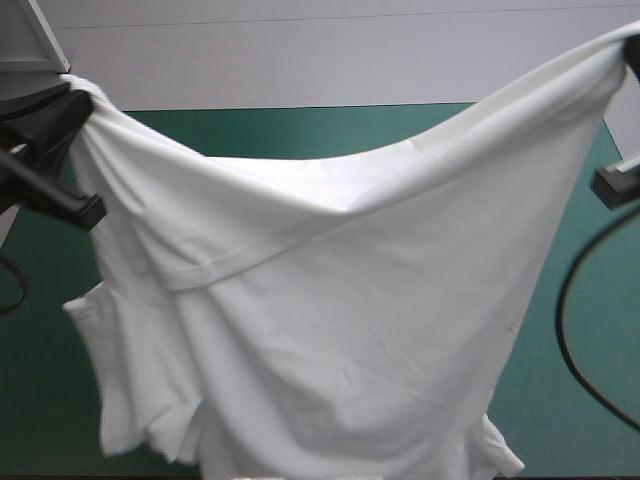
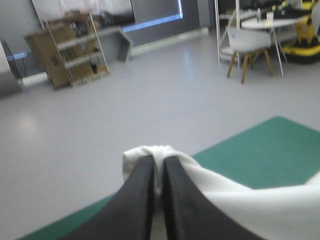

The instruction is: Fold the cloth

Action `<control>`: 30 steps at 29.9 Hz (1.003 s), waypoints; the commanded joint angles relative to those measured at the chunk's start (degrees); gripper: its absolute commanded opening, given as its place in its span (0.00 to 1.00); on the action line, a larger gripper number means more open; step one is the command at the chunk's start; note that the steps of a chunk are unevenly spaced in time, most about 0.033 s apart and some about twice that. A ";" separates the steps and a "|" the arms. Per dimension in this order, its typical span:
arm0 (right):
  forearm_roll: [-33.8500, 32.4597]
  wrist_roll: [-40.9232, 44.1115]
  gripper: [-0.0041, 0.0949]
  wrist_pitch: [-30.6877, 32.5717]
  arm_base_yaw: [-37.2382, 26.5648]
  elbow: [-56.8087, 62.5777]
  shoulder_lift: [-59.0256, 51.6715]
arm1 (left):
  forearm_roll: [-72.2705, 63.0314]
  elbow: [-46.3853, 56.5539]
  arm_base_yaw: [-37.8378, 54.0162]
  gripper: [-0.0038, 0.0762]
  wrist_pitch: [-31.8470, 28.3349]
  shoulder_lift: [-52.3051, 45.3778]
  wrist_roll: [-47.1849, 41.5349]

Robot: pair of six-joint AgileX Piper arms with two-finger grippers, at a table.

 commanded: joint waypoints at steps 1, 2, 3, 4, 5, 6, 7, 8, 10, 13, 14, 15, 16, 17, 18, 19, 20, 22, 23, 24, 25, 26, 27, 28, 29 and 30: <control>-4.78 1.29 0.03 -4.99 -0.09 4.47 5.46 | -0.13 -0.81 -0.06 0.07 -0.65 7.54 0.68; -5.07 1.29 0.03 -5.88 -0.09 5.87 6.64 | -0.13 -0.81 -0.06 0.07 0.03 10.08 0.68; -5.42 1.18 0.03 -7.22 -0.09 7.61 8.27 | -0.13 -0.81 -0.06 0.07 0.54 12.75 0.94; -5.66 1.18 0.03 -8.62 -0.09 9.20 10.07 | -0.13 -0.81 -0.06 0.07 0.52 15.54 1.36; -5.92 1.18 0.03 -9.71 -0.09 10.28 11.62 | -0.13 -0.81 -0.06 0.07 -0.17 17.81 2.51; -6.26 1.18 0.03 -11.16 -0.09 11.38 13.72 | -0.13 -0.81 -0.06 0.07 -1.24 20.68 3.53; -6.89 1.18 0.03 -12.49 -0.09 11.95 16.06 | -0.13 -0.81 -0.06 0.07 -2.57 23.60 4.24; -7.24 1.18 0.03 -13.58 -0.09 12.06 18.06 | -0.13 -0.81 -0.06 0.07 -3.77 26.00 4.82; -8.05 1.18 0.03 -16.07 -1.13 11.85 23.13 | -0.13 -1.10 -0.06 0.07 -6.73 31.98 5.89; -8.45 1.31 0.03 -19.00 -3.69 11.71 29.49 | -0.70 -3.68 -0.06 0.07 -7.28 41.01 6.83; -8.45 1.53 0.03 -19.41 -4.51 11.71 30.85 | -0.70 -5.10 -0.06 0.07 -7.00 43.27 7.28; -8.45 1.68 0.03 -19.71 -5.40 11.71 32.35 | -0.82 -6.62 -0.06 0.07 -6.62 45.91 7.28; -8.10 1.78 0.03 -20.00 -6.25 11.71 33.68 | -0.96 -8.25 -0.06 0.07 -6.12 48.29 7.28; -7.82 1.58 0.03 -20.04 -6.81 11.71 34.65 | -0.96 -9.61 -0.06 0.07 -5.66 50.13 7.28; -7.82 1.47 0.03 -20.04 -7.28 11.71 35.69 | -0.96 -11.33 -0.06 0.07 -5.04 52.15 7.28; -7.93 1.47 0.03 -19.90 -7.61 11.71 36.65 | -1.11 -12.96 -0.06 0.07 -4.49 54.00 7.28; -8.11 1.47 0.03 -19.79 -7.87 11.71 37.32 | -1.20 -14.17 -0.06 0.07 -4.01 55.31 7.28; -8.11 1.61 0.04 -19.54 -8.10 11.71 38.38 | -1.20 -16.56 -0.06 0.07 -3.12 57.89 7.28; -8.22 1.61 0.05 -19.43 -8.10 11.71 38.77 | -1.20 -17.27 -0.06 0.07 -2.69 58.80 7.28; -8.33 1.61 0.09 -19.45 -8.10 11.71 39.01 | -1.20 -17.52 -0.06 0.07 -2.57 59.34 7.28; -8.33 1.73 0.14 -19.41 -8.21 11.71 39.16 | -1.20 -17.52 -0.06 0.08 -2.57 59.86 7.03; -8.33 1.84 0.21 -19.41 -8.32 11.71 39.44 | -1.07 -17.52 -0.06 0.10 -2.34 59.98 6.86; -8.11 2.13 0.28 -19.41 -8.44 11.71 39.47 | -1.07 -17.40 -0.06 0.13 -2.27 60.11 6.86; -8.11 2.26 0.37 -19.41 -8.44 11.71 39.57 | -0.84 -17.40 -0.06 0.17 -1.80 60.11 6.51; -8.34 2.77 0.47 -19.79 -8.55 11.71 39.57 | -0.76 -17.40 -0.06 0.22 -1.65 60.11 6.43; -8.34 3.08 0.54 -20.10 -8.53 11.71 39.41 | -0.44 -17.40 -0.06 0.27 -1.39 59.80 6.43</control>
